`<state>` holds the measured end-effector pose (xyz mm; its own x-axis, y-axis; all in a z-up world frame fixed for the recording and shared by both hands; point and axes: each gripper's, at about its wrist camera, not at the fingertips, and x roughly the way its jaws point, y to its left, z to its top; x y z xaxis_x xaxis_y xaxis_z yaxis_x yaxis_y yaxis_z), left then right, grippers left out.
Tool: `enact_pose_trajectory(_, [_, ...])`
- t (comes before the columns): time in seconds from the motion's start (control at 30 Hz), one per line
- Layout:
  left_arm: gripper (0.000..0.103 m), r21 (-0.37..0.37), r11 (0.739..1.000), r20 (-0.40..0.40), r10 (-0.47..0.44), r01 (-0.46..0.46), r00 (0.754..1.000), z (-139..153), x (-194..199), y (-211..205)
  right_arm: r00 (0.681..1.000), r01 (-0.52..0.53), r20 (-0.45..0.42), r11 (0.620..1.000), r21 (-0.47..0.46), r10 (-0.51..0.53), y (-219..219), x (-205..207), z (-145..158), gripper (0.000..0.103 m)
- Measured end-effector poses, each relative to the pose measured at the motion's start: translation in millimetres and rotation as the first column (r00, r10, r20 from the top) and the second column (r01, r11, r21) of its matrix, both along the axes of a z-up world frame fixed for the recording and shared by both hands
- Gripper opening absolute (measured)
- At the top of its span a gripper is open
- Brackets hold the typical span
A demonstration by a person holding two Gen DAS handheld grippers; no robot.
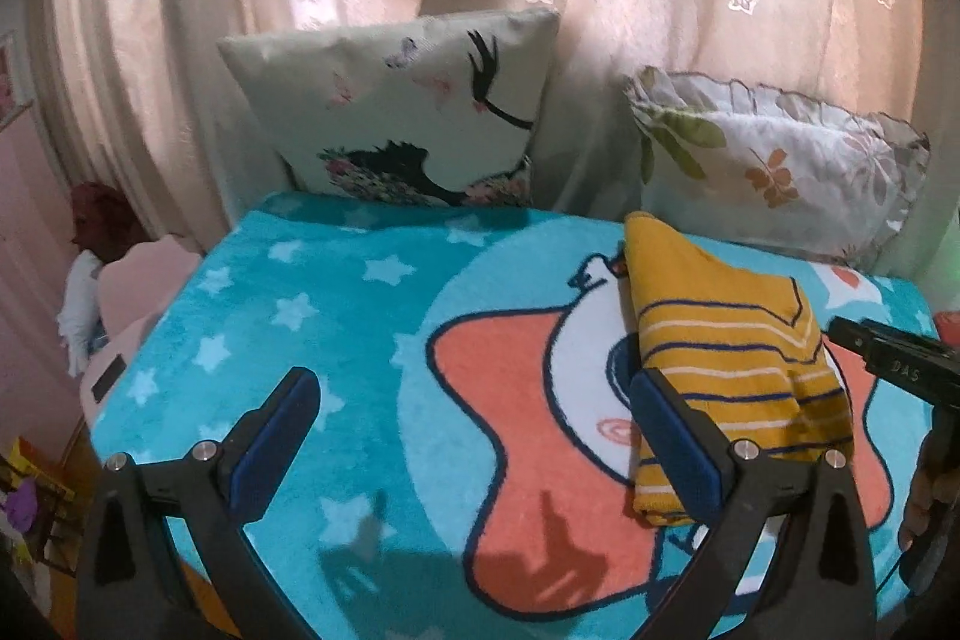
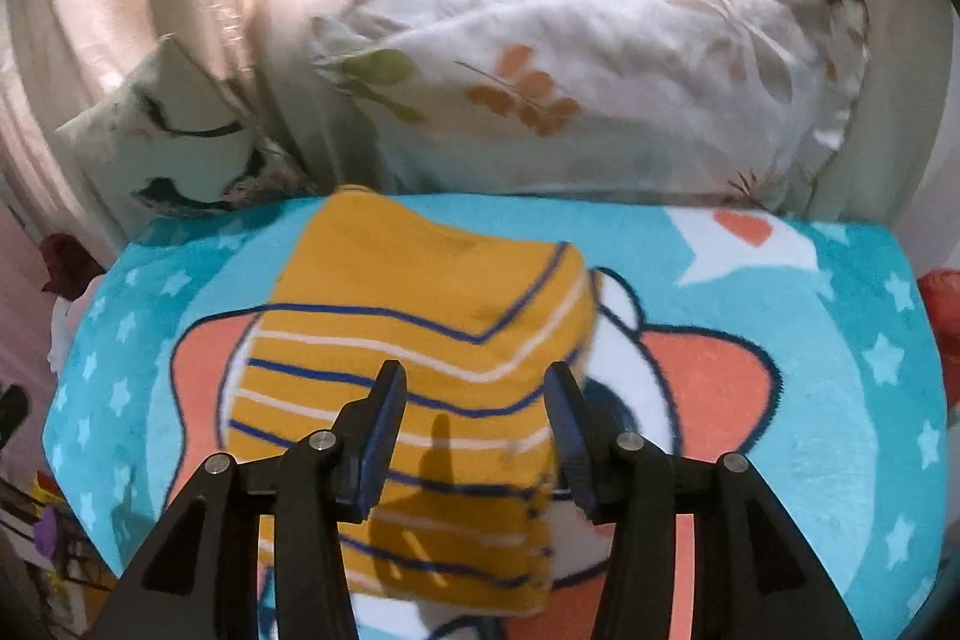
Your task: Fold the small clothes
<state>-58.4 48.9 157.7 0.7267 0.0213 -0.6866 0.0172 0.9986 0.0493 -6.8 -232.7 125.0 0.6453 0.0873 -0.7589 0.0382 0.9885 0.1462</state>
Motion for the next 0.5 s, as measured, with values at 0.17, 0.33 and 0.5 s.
enact_pose_trajectory(0.17, [0.103,0.013,0.999,-0.030,-0.041,0.042,0.999,-7,8,9,0.998,-0.047,-0.039,0.999,-0.026,0.046,48,6,-8,0.052])
enact_pose_trajectory(0.33, [0.103,0.022,0.998,-0.092,-0.063,0.065,0.994,-20,18,21,0.991,-0.045,-0.126,0.998,-0.034,0.040,82,19,-44,0.052])
enact_pose_trajectory(0.5, [0.103,-0.006,0.997,-0.148,-0.080,0.080,0.986,-32,26,33,0.983,0.010,-0.180,0.999,-0.050,-0.018,81,16,-64,0.059])
